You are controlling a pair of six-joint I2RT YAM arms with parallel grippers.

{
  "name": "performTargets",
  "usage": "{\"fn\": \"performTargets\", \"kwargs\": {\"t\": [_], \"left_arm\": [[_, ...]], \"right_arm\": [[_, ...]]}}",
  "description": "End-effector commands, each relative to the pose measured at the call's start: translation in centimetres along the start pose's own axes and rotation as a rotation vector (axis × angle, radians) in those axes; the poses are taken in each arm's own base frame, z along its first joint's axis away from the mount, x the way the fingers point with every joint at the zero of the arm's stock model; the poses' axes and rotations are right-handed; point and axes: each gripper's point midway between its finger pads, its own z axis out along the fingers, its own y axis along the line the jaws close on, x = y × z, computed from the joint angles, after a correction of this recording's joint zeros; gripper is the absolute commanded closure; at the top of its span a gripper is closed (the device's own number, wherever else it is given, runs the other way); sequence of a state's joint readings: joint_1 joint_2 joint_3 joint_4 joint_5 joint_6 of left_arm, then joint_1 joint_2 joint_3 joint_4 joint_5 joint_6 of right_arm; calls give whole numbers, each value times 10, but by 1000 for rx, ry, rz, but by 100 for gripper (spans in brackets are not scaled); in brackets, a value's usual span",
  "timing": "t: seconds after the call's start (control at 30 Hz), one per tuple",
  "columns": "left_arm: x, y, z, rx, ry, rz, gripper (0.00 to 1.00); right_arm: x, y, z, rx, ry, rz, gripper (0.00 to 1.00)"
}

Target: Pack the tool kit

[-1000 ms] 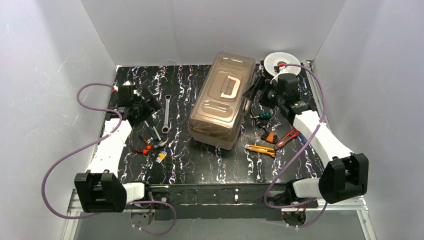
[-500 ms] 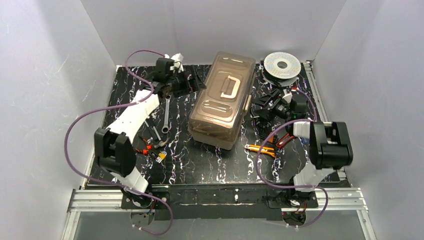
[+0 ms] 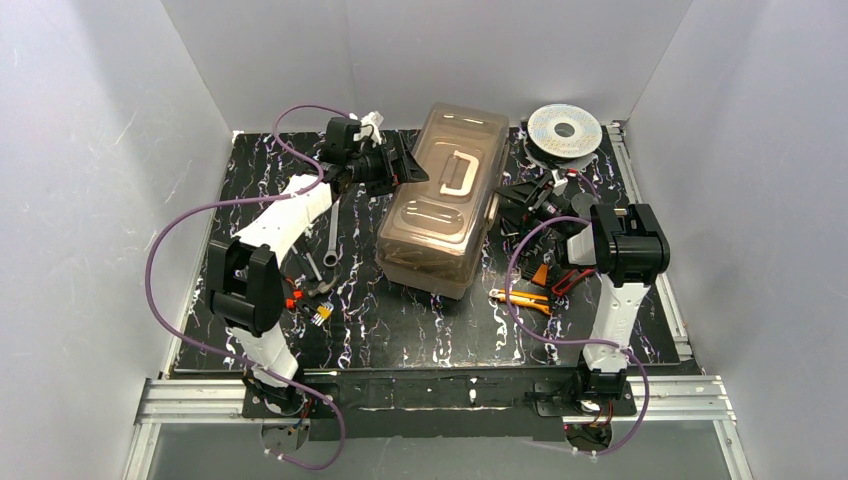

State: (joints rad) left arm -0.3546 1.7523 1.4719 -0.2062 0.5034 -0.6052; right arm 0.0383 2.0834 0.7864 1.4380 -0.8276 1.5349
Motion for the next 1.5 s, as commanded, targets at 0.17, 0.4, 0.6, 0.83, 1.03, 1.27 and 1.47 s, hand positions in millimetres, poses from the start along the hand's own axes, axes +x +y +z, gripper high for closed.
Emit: {"fn": "performTargets", "kwargs": {"t": [0.17, 0.4, 0.6, 0.83, 1.03, 1.27, 1.47], "left_arm": [[14, -19, 7, 81, 53, 25, 6], [22, -20, 8, 72, 65, 44, 8], [27, -13, 6, 8, 61, 83, 9], [36, -8, 10, -52, 82, 141, 9], [39, -8, 12, -61, 91, 143, 9], [43, -8, 3, -71, 95, 148, 9], [55, -7, -10, -72, 104, 133, 9]], "right_arm": [[44, 57, 17, -162, 132, -106, 45], [47, 49, 17, -64, 137, -69, 65], [41, 27, 15, 107, 79, -90, 70], [31, 8, 2, 364, 15, -170, 71], [28, 11, -8, 434, 1, -225, 41], [23, 29, -24, 401, -35, -266, 17], [20, 32, -39, 451, -43, -299, 17]]}}
